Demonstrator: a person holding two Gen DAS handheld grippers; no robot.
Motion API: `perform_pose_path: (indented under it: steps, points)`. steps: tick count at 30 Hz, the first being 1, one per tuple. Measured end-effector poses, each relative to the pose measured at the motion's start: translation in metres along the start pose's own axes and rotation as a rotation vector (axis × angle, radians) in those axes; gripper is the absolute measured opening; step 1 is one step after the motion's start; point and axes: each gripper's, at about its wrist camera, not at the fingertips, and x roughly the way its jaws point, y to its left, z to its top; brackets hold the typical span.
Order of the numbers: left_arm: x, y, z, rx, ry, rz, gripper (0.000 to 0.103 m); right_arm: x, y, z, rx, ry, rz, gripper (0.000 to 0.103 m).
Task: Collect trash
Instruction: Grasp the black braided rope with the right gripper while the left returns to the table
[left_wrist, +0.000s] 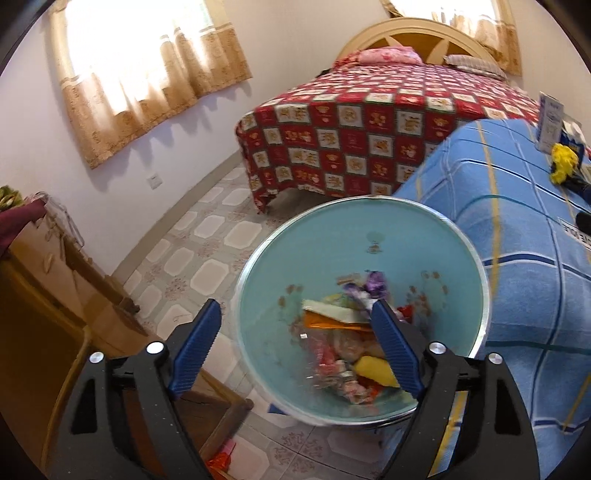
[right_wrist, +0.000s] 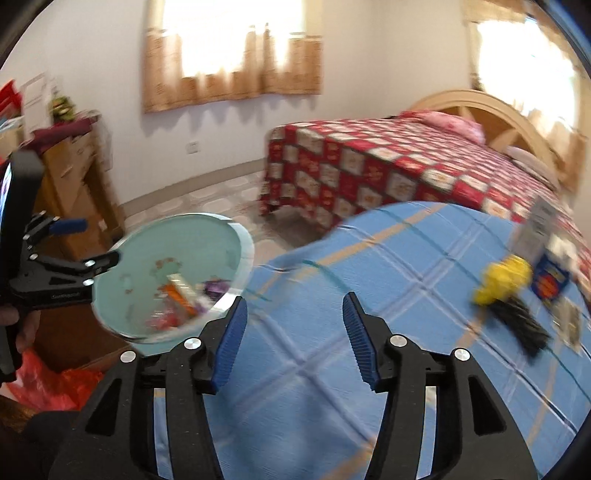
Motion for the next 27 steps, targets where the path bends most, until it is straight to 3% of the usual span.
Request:
perform_pose_path:
  steps: [8, 13, 21, 22, 27]
  points:
    - [0.0, -0.059, 0.039, 0.018, -0.06, -0.06, 0.092, -0.022, -0.135, -0.027, 0.216, 0.038, -0.295, 0.055]
    - [0.013, -0.083, 0.065, -0.018, -0.064, -0.072, 0.092, -0.009, -0.175, -0.03, 0.277, 0.075, -0.315, 0.055]
    - [0.022, -0.096, 0.071, -0.011, -0.048, -0.076, 0.093, 0.027, -0.21, -0.03, 0.306, 0.159, -0.233, 0.057]
    - [0.024, -0.094, 0.071, -0.016, -0.043, -0.075, 0.093, 0.031, -0.211, -0.029, 0.308, 0.173, -0.226, 0.055]
    - [0.024, -0.089, 0.072, -0.027, -0.039, -0.078, 0.093, 0.018, -0.202, -0.033, 0.286, 0.173, -0.203, 0.012]
